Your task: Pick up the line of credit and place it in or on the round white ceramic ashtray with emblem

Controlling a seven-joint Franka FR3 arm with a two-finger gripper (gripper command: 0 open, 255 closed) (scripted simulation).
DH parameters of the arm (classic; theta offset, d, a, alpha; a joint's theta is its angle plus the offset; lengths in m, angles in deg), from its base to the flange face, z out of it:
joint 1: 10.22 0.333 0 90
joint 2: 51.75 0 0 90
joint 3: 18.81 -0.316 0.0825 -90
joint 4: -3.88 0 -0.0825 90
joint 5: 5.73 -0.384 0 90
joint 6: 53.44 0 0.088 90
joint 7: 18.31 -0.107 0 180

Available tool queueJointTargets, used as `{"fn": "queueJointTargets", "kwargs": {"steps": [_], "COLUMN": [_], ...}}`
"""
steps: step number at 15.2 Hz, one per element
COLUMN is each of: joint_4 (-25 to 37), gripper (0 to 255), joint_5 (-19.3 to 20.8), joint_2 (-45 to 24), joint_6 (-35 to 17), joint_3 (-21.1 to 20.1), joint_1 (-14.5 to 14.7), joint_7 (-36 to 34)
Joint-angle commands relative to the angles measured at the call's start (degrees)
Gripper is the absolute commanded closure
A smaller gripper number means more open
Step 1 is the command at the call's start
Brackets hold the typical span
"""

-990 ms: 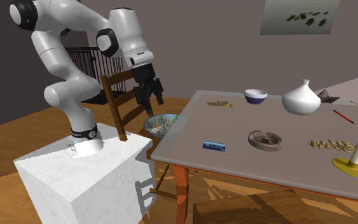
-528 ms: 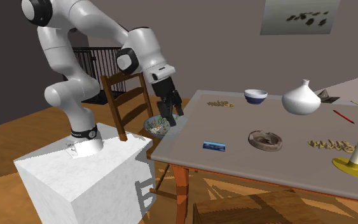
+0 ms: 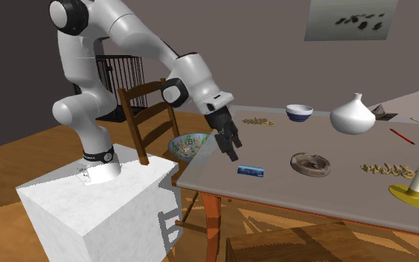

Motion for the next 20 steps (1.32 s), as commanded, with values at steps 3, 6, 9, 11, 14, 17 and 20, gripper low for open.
{"fn": "queueJointTargets", "kwargs": {"steps": [3,6,9,11,14,17,20], "joint_4": [6.83,8.41,10.03,11.51,11.51,11.51,11.5], "gripper": [0,0,0,0,0,0,255], "joint_5": [-1.78,-1.96,-2.16,-2.28,-2.28,-2.28,-2.28], "joint_2": [-8.72,-11.09,-13.73,-16.0,-16.0,-16.0,-16.0], "joint_6": [-5.43,-6.48,-7.51,-8.31,-8.31,-8.31,-8.31], "joint_3": [-1.18,-1.56,-1.87,-2.08,-2.08,-2.08,-2.08], "joint_1": [0.13,-0.07,-0.25,-0.36,-0.37,-0.37,-0.37], "joint_7": [1.9,2.12,2.33,2.48,2.48,2.48,2.48]}}
